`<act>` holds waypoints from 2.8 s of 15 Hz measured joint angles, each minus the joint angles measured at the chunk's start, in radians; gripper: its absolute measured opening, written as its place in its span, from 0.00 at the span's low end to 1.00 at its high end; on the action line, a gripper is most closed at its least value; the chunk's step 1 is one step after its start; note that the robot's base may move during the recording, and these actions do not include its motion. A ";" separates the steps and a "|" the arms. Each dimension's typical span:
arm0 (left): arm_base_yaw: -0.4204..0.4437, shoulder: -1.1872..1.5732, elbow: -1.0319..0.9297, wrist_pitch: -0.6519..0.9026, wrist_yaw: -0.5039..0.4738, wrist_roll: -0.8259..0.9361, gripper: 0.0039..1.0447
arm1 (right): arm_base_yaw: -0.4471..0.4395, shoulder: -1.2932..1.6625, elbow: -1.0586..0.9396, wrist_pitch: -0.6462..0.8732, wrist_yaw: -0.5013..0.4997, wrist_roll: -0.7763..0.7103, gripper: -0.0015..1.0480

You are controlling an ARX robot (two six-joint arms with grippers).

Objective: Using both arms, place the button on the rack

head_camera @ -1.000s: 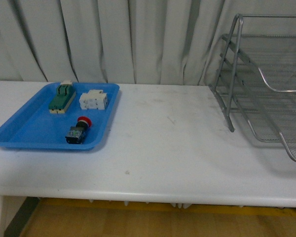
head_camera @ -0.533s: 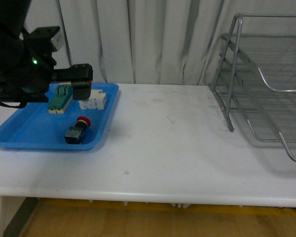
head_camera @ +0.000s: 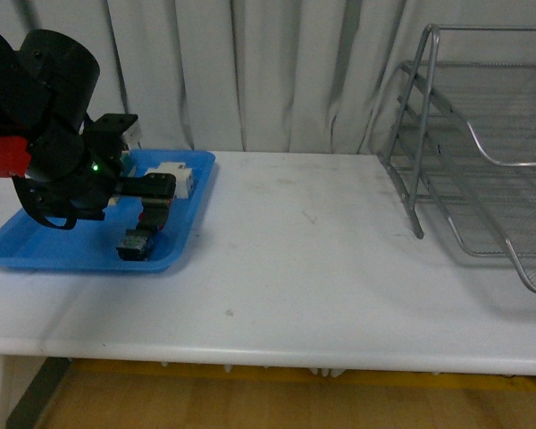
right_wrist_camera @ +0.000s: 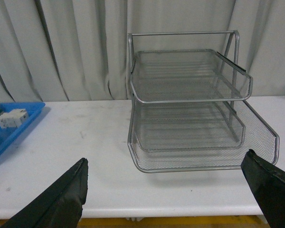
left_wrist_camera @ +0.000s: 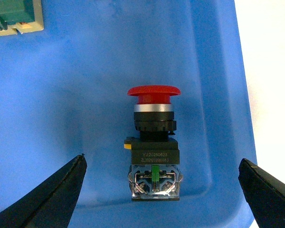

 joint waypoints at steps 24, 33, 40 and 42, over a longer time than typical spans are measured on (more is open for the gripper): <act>0.007 -0.172 -0.041 0.094 0.041 0.048 0.34 | 0.000 0.000 0.000 0.000 0.000 0.000 0.94; 0.008 -0.914 -0.704 0.159 0.059 0.041 0.34 | 0.000 0.000 0.000 0.000 0.000 0.000 0.94; -0.038 -0.838 -0.799 0.270 0.010 -0.007 0.34 | 0.000 0.000 0.000 0.000 0.000 0.000 0.94; -0.061 -0.819 -0.799 0.280 0.010 -0.022 0.34 | 0.000 0.000 0.000 0.000 0.000 0.000 0.94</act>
